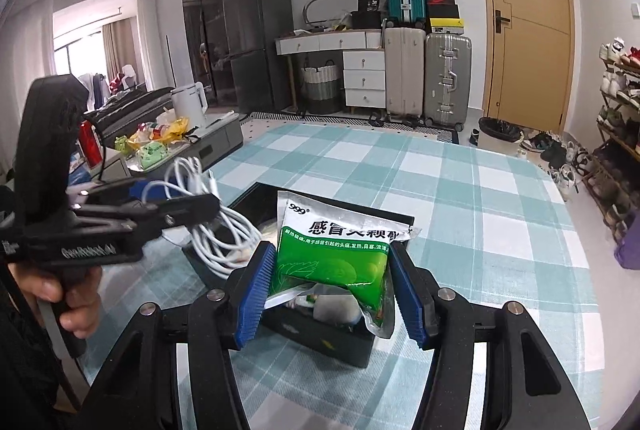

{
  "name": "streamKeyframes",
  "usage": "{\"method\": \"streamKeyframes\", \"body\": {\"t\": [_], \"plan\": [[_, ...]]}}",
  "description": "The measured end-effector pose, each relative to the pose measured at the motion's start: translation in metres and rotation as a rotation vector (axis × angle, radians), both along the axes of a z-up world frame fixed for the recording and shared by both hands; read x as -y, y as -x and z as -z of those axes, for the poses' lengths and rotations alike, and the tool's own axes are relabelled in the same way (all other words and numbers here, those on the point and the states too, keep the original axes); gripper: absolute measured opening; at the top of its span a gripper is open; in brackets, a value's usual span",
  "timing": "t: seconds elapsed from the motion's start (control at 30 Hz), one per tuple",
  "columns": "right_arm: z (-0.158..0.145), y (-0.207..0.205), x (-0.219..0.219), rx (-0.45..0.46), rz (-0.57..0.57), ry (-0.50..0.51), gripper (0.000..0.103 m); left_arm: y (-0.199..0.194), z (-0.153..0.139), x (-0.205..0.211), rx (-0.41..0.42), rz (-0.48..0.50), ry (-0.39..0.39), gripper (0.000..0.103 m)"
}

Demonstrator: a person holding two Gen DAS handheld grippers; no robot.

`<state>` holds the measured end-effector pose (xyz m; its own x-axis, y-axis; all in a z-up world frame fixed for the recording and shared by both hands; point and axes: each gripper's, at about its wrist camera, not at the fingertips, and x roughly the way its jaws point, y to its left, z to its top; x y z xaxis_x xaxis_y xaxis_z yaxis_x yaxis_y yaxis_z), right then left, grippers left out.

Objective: Organize soft objects
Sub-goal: 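Lower the cable coil and green sachet into the black box and open both tools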

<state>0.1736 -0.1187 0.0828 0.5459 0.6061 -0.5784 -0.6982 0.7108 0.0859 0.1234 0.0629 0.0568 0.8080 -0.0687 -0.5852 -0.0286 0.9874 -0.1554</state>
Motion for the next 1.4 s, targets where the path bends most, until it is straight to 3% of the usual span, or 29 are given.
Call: {"method": "streamKeyframes", "body": {"t": [0.4, 0.63, 1.4], "plan": [[0.011, -0.025, -0.023, -0.018, -0.018, 0.019, 0.057, -0.025, 0.020, 0.010, -0.047, 0.022, -0.020, 0.067], [0.022, -0.037, -0.028, -0.043, -0.020, 0.025, 0.058, -0.028, 0.022, 0.021, -0.048, 0.026, -0.116, 0.067], [0.036, -0.046, -0.017, -0.085, -0.055, -0.034, 0.061, -0.034, 0.034, 0.025, -0.039, 0.080, -0.117, 0.069]]}}
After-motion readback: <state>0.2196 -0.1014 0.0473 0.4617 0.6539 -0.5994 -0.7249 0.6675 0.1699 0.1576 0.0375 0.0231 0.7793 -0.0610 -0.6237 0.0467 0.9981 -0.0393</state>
